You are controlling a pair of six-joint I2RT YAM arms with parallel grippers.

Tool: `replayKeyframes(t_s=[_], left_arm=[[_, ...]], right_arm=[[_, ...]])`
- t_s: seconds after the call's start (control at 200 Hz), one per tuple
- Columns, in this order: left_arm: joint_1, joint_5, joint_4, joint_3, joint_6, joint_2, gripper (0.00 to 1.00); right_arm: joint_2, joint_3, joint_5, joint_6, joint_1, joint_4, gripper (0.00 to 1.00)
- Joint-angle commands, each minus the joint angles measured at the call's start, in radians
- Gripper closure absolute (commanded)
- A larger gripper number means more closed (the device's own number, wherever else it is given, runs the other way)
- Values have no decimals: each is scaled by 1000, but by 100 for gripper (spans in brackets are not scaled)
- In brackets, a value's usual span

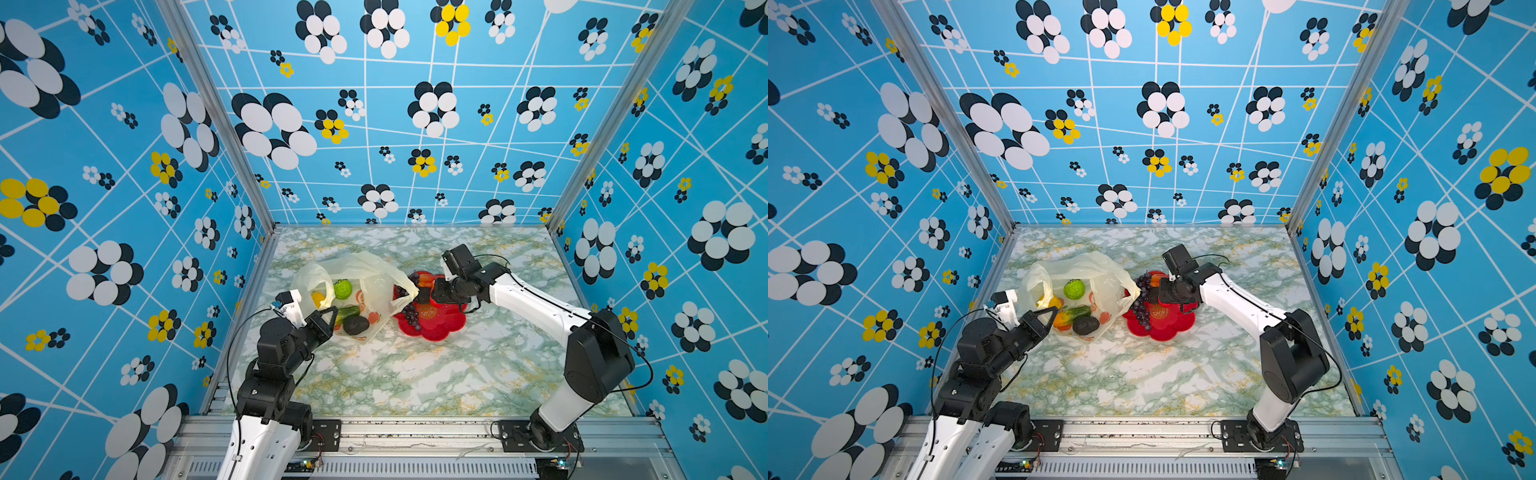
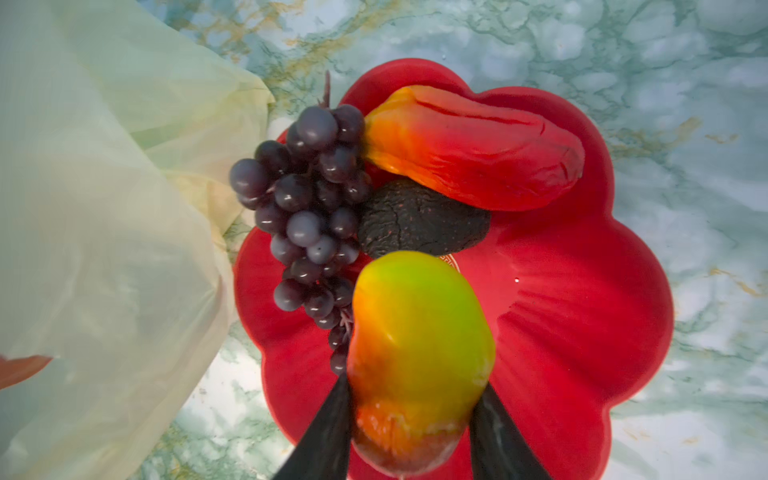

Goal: Place the fruits into the plastic bag
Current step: 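Lower the right gripper onto the yellow-red mango-like fruit and grasp it, then lift the yellow-red fruit with the right gripper and carry it into the bag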

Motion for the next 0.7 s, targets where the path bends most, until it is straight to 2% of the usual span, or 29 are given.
replayKeyframes(t_s=[0.0,0.34,0.695], left_arm=[[8,8,27,4,-13,-5,100],[8,12,41,1,-16,7,100],[8,14,48,-1,-20,10,100]], right_arm=[[-59,-25,-58,23,-7,44,61],[-168,-36,-123,41,-7,109,62],[-237,17,-315,140,1,291,63]])
